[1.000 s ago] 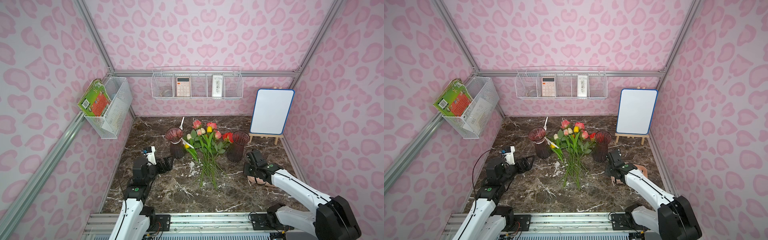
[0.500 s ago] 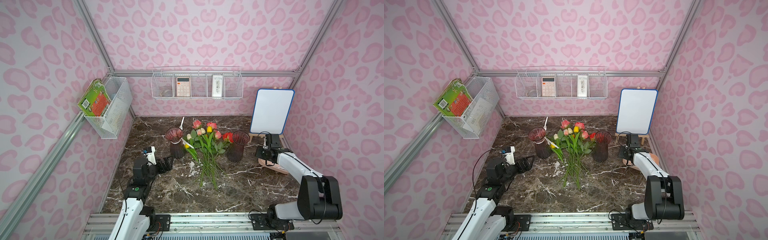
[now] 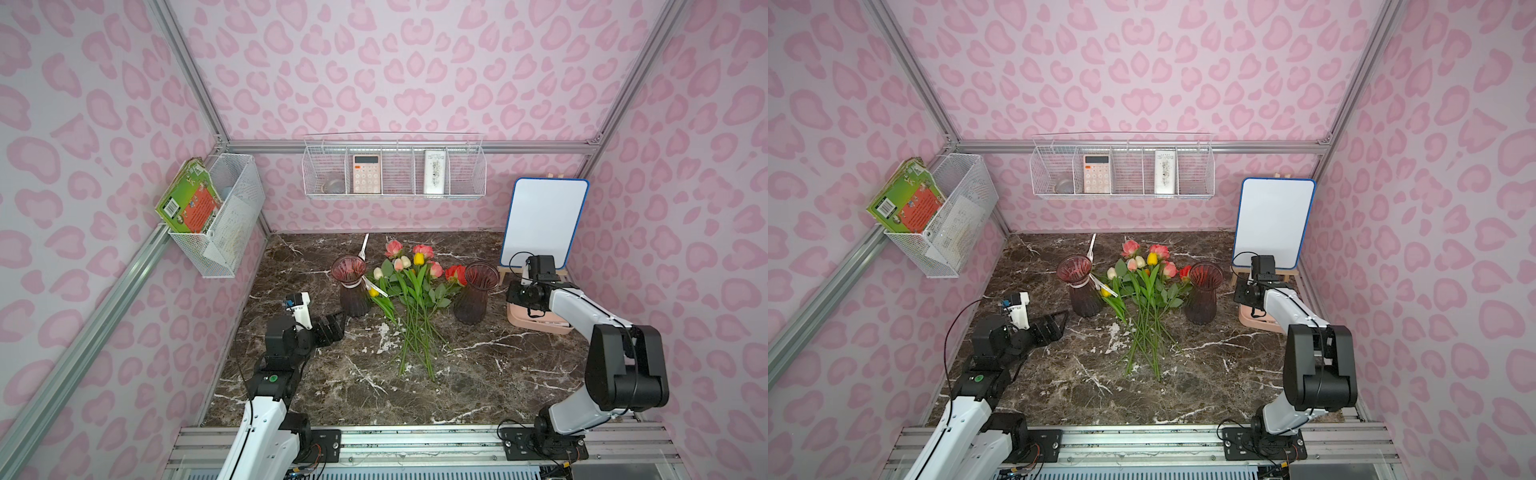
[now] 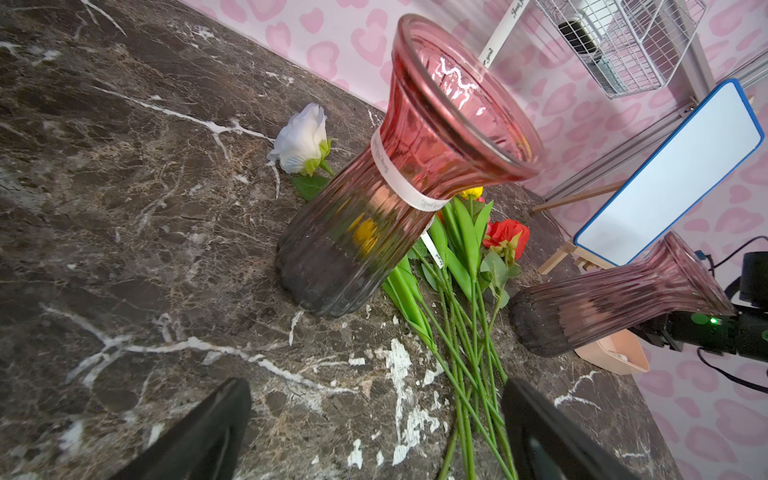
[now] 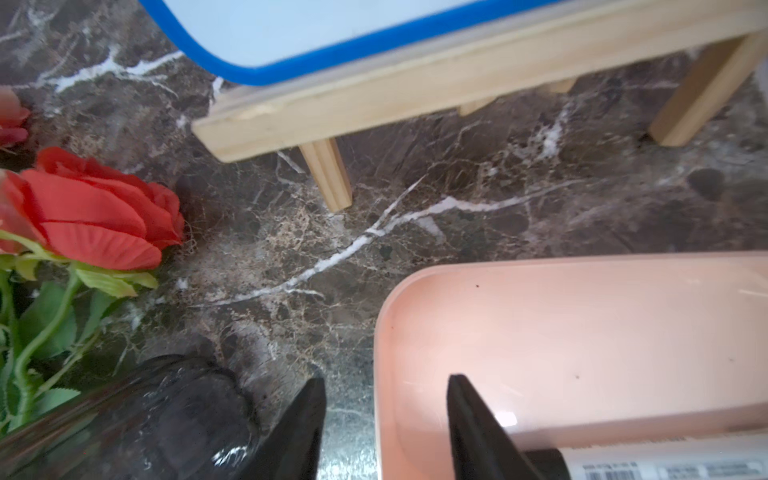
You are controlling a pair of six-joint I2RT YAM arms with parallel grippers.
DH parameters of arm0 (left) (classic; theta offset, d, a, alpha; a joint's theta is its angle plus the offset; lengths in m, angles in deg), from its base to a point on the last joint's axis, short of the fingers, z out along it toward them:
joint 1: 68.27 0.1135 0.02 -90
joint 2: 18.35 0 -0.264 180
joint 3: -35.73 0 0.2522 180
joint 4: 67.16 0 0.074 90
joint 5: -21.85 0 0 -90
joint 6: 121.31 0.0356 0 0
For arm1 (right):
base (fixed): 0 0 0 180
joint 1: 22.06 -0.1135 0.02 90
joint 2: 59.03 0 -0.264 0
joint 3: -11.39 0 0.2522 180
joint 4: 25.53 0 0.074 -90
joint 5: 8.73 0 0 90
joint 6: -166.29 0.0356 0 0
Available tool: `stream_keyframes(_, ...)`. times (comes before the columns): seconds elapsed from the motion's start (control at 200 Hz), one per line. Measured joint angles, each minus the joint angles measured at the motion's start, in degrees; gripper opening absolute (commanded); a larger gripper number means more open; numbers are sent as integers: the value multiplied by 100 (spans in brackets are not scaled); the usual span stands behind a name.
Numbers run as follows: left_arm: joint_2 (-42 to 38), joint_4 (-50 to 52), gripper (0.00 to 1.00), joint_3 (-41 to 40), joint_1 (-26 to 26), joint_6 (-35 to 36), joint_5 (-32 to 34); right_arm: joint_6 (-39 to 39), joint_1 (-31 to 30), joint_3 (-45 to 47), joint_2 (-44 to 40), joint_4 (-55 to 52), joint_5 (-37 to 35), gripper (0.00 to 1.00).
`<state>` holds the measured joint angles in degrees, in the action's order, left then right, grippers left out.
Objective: Arrange the flowers in different vases according to their variety
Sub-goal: Place the distractor at the center of the board, then pick up the flower at the center of the board.
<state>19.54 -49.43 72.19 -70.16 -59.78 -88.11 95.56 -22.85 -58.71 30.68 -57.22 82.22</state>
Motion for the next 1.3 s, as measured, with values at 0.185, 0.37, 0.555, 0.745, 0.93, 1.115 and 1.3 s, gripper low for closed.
stream_keyframes(0.185,0,-26,98,-81,0,-212,79,2,44,31,-798,-227,-168,80)
stream_keyframes(0.37,-46,13,99,-87,-4,-317,46,4,50,221,-1871,-415,-149,89)
stream_keyframes(0.555,-232,87,99,-129,-7,-481,72,28,-4,463,-3038,-581,153,96)
stream_keyframes(0.745,-382,481,99,-146,-57,-903,142,105,-551,544,-4083,-723,404,99)
stream_keyframes(0.93,-533,1032,99,-20,-278,-1069,105,297,-1633,535,-4446,-765,511,99)
stream_keyframes(1.115,-782,1541,99,-9,-704,-1154,87,496,-3152,570,-4465,-745,387,99)
stream_keyframes(1.3,-800,1716,98,2,-1182,-1137,273,695,-4592,717,-3899,-420,96,91)
